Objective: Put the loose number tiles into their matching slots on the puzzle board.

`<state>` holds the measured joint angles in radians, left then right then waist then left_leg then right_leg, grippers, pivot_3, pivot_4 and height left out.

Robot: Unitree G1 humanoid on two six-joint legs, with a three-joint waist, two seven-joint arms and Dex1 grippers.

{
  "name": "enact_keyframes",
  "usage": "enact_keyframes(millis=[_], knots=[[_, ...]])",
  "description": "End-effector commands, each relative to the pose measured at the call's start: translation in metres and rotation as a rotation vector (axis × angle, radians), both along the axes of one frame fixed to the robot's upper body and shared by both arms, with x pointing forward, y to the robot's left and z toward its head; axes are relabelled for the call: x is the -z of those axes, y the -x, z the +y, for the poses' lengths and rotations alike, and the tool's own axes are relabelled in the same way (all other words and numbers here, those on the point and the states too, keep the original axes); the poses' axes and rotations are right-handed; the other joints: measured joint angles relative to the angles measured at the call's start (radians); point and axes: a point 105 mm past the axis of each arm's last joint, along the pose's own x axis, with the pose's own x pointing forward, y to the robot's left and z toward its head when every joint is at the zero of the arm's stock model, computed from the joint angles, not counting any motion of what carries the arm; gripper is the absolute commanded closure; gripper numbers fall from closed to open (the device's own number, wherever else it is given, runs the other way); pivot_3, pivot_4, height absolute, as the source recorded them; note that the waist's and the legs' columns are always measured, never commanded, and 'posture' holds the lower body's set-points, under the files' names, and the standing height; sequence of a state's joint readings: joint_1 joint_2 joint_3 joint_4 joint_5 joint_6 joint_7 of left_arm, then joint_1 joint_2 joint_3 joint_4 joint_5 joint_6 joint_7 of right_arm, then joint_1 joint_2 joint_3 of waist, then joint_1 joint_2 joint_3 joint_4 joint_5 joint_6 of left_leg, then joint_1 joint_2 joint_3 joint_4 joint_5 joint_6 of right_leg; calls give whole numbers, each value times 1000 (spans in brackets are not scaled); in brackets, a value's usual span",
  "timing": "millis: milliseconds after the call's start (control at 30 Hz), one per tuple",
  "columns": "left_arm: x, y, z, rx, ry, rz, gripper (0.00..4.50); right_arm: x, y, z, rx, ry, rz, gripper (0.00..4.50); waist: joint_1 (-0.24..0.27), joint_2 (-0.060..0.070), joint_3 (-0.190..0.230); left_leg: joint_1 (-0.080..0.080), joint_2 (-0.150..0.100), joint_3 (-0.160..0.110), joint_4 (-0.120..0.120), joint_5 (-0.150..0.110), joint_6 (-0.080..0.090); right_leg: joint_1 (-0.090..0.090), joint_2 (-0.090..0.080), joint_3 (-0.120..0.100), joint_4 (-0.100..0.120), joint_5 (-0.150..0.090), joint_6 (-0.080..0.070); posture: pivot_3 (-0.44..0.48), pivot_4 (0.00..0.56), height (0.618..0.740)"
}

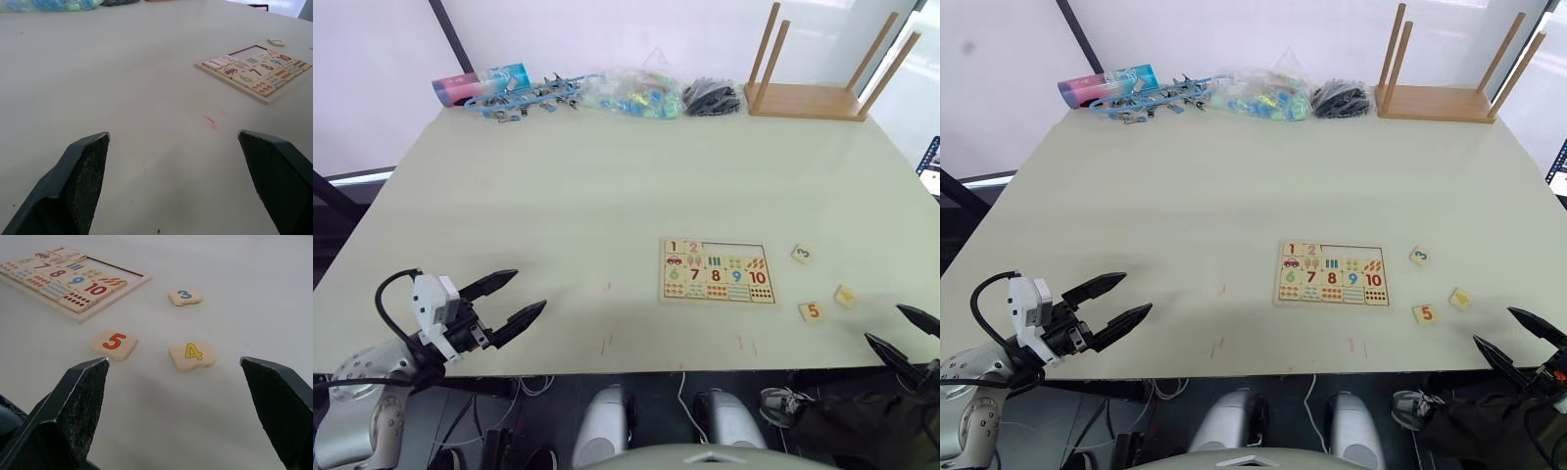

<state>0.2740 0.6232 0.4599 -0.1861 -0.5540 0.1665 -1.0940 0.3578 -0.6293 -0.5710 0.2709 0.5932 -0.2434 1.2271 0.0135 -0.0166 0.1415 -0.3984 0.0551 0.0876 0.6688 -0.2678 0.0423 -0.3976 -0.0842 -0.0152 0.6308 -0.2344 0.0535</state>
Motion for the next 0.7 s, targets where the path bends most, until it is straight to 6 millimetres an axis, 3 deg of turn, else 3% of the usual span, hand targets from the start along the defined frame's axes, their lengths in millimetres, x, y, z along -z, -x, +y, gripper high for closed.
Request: enact_keyframes(millis=[33,700], knots=[[-7,-1,-3,26,-6,-33,61,-11,-2,-2,-2,24,-35,0,0,0,0,0,0,0,0,0,0,0,-2,0,0,0,0,0,150,738],[-13,-5,-11,100,-20,-50,61,-23,-12,13,-65,3,-62,0,0,0,0,-1,0,0,-2,0,1,0,-1,-1,-3,0,0,0,150,738]])
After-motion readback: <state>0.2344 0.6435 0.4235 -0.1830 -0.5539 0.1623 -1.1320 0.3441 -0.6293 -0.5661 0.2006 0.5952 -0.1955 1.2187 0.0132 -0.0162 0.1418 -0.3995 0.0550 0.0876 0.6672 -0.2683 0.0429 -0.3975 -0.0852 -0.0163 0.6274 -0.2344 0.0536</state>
